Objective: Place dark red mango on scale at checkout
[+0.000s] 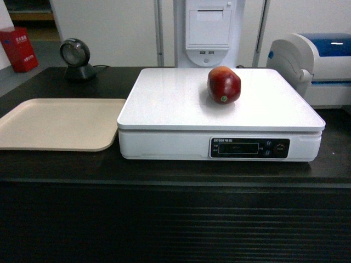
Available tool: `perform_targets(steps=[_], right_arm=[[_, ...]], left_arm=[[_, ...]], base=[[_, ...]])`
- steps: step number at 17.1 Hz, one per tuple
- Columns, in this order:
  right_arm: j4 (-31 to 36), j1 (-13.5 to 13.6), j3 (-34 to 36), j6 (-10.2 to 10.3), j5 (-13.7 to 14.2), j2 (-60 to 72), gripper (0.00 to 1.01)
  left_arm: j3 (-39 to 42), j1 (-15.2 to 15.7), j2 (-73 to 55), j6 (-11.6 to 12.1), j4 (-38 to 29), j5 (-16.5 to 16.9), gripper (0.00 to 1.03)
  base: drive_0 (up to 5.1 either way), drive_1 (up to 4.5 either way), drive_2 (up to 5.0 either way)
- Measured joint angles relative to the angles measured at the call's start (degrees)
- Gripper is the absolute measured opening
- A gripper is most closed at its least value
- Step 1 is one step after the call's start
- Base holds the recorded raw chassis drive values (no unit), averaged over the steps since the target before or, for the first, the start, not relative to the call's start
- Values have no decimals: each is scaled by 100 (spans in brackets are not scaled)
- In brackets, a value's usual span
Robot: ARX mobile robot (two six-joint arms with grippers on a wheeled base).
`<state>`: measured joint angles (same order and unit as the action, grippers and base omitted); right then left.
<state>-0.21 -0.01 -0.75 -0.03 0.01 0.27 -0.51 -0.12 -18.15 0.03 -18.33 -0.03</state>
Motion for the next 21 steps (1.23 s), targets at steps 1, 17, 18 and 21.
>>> perform_targets(steps=[1,17,18,21], right_arm=[[0,0,0,0,0,0,98],[0,0,0,0,0,0,98],[0,0,0,0,0,0,98],[0,0,0,0,0,0,98]], left_arm=[[0,0,114,0,138,0,2],[-2,0,1759,0,1849,2,23],[-2,0,1759,0,1849,2,36],[-2,0,1759,0,1851,2,68]], base=[[0,0,0],[0,0,0],[0,0,0],[0,0,0]])
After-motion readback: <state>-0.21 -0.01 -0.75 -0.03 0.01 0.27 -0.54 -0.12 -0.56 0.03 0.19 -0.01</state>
